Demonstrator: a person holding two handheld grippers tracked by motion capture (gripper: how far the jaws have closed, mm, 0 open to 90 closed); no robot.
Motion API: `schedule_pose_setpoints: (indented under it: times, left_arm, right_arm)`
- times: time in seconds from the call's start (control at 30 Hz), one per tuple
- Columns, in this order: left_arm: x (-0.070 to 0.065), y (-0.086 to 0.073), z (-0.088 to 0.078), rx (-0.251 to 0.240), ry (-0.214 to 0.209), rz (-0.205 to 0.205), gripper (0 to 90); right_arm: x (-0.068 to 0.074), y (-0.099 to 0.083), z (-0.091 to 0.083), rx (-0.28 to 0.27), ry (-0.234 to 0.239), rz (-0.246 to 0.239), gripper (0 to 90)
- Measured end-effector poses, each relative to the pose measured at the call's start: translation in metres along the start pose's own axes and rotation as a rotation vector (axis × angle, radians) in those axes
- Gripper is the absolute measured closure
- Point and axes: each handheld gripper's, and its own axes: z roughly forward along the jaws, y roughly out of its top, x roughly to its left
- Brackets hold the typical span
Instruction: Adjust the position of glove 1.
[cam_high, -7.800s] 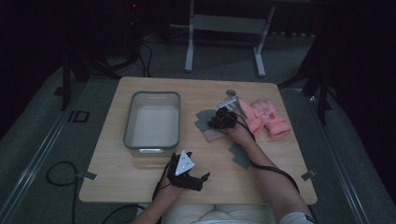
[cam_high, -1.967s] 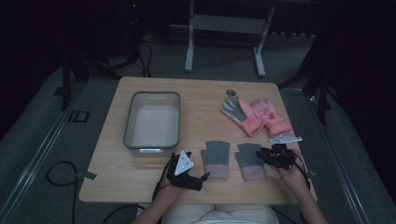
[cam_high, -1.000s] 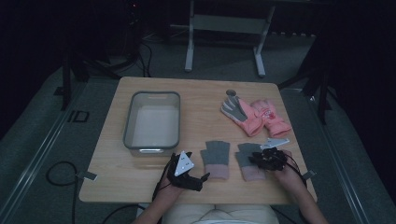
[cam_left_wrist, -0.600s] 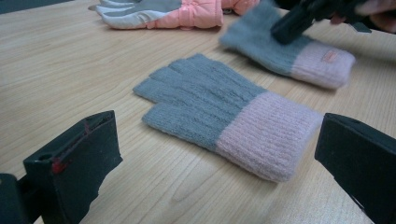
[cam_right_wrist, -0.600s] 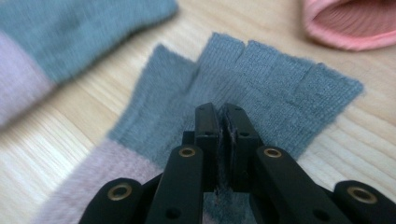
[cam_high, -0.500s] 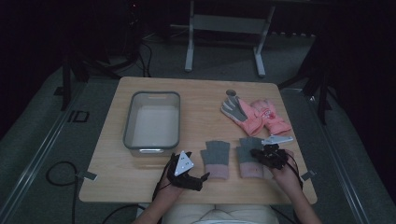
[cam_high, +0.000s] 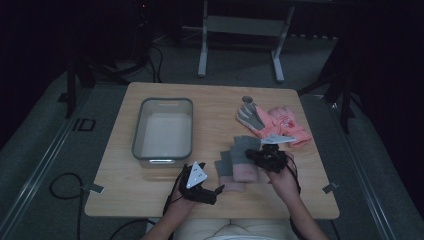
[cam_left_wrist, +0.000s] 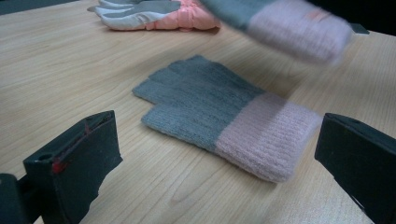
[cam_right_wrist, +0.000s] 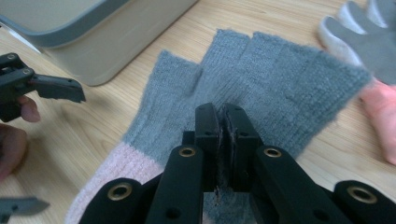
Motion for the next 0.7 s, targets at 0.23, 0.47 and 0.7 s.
schedule_pose_setpoints:
  times: [0.23,0.47,0.7]
  left_arm:
    - [0.000,0.000,0.000,-0.002,-0.001,0.003,0.0]
    - [0.000,0.000,0.000,-0.002,-0.004,0.002,0.0]
    - [0.000,0.000,0.000,-0.001,-0.004,0.003,0.0]
  right_arm:
    - [0.016,0.001,0.021,0.031,0.006,-0.007,85.2]
    - [0.019,-0.006,0.035,0.076,0.021,-0.002,85.1]
    - [0.017,-0.019,0.048,0.120,0.040,0.019,84.7]
